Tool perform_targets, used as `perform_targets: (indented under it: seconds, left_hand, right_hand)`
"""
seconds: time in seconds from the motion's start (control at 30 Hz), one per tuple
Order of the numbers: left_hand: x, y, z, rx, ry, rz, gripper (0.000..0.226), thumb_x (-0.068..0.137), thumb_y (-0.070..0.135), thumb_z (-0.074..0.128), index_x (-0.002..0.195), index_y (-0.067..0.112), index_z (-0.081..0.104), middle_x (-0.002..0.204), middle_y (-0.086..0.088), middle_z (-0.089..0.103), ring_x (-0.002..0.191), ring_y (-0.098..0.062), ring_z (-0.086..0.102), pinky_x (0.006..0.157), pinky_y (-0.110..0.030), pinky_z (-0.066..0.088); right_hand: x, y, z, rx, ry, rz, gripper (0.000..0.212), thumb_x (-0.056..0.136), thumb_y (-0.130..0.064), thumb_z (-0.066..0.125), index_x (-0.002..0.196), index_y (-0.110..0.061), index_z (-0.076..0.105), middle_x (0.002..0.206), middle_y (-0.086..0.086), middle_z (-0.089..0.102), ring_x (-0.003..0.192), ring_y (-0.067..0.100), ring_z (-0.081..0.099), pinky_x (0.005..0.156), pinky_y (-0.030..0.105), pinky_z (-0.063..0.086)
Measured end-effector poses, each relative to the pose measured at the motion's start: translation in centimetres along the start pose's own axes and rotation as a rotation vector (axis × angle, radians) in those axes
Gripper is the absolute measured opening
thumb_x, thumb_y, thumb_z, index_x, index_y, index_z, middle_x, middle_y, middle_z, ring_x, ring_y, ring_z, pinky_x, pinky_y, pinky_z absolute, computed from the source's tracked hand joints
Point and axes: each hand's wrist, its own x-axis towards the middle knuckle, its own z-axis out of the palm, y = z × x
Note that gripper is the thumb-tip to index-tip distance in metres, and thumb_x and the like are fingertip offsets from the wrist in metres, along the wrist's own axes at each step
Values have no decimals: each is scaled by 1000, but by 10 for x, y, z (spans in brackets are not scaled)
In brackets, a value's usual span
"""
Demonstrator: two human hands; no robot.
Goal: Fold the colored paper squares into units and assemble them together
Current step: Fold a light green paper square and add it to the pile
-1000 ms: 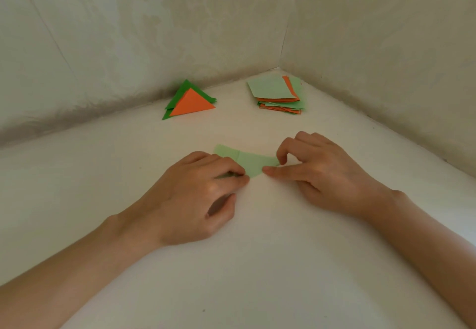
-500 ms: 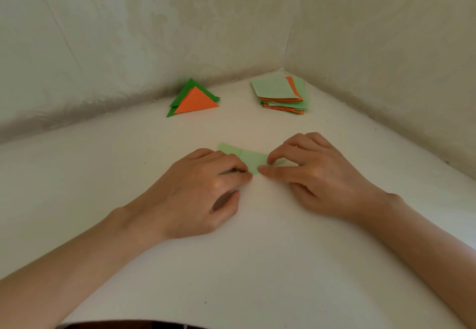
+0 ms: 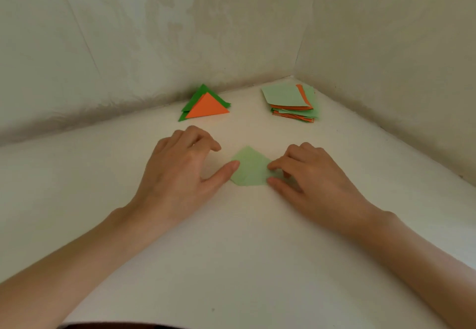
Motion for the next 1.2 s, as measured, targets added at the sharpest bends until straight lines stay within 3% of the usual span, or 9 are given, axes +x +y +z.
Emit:
perform_targets:
  seconds: [0.1,0.23,0.37,0.5,0.6,0.7,0.83,1.0,1.2]
  left_hand:
    - [-2,2,4,42,-47,-33,59,77,67,37,96,18,65,98,4,57,89,-20,55,75,-27,32]
    - [-3,5,9,80,-84,-51,66,70,75,35,98,21,63,97,5,55,90,-19,54,75,-29,34]
    - [-1,6,6,-11,-174,-123,62,71,73,44,115,32,56,112,11,46,106,-13,42,85,-26,30]
    - [3,6,6,-43,-220,-102,54,77,66,52,126,41,50,121,12,40,114,-11,34,91,-24,24]
    - [3,4,8,-37,-215,-136,67,75,66,53,133,35,44,124,9,40,115,-12,34,93,-25,25]
    - [1,5,3,-62,-71,54,46,78,52,50,115,26,59,108,3,49,98,-13,42,83,-29,34]
    - [-8,10,2,-105,-104,375,33,79,19,45,96,20,73,92,4,63,81,-15,55,71,-29,37]
    - [-12,11,1,-149,-175,325,36,78,23,43,92,22,76,94,10,68,80,-11,61,70,-26,45]
    - [-13,8,4,-190,-180,222,33,82,31,44,94,27,74,106,9,67,97,-7,56,78,-19,42]
  right_hand:
    - [0,-15,4,-113,73,53,34,83,-37,44,67,-14,64,61,-2,52,64,22,49,60,30,38]
    - [5,-28,2,-150,32,146,29,79,-40,52,63,-16,56,60,-3,54,64,23,49,62,33,37]
    - [22,-26,-9,18,-92,185,26,90,-43,52,82,-18,55,80,-3,54,84,19,41,75,33,32]
    - [49,-9,-9,279,-235,144,33,91,-31,57,123,-22,56,113,-2,49,107,16,36,90,19,26]
    - [59,-7,-3,384,-330,121,28,89,-24,62,117,-24,61,110,0,51,105,14,40,85,17,27]
    - [61,-8,-2,456,-251,169,6,84,-17,66,89,-20,64,92,3,60,89,15,51,79,22,38]
    - [56,-6,-4,505,-234,272,13,83,-16,66,74,-23,59,74,-12,58,68,1,50,61,10,38]
    - [40,-6,-9,478,-219,327,12,84,-16,61,74,-23,58,75,-12,57,68,0,50,61,8,38]
    - [29,-3,3,449,-64,203,11,86,-13,63,88,-23,62,83,-9,58,81,7,49,72,8,34]
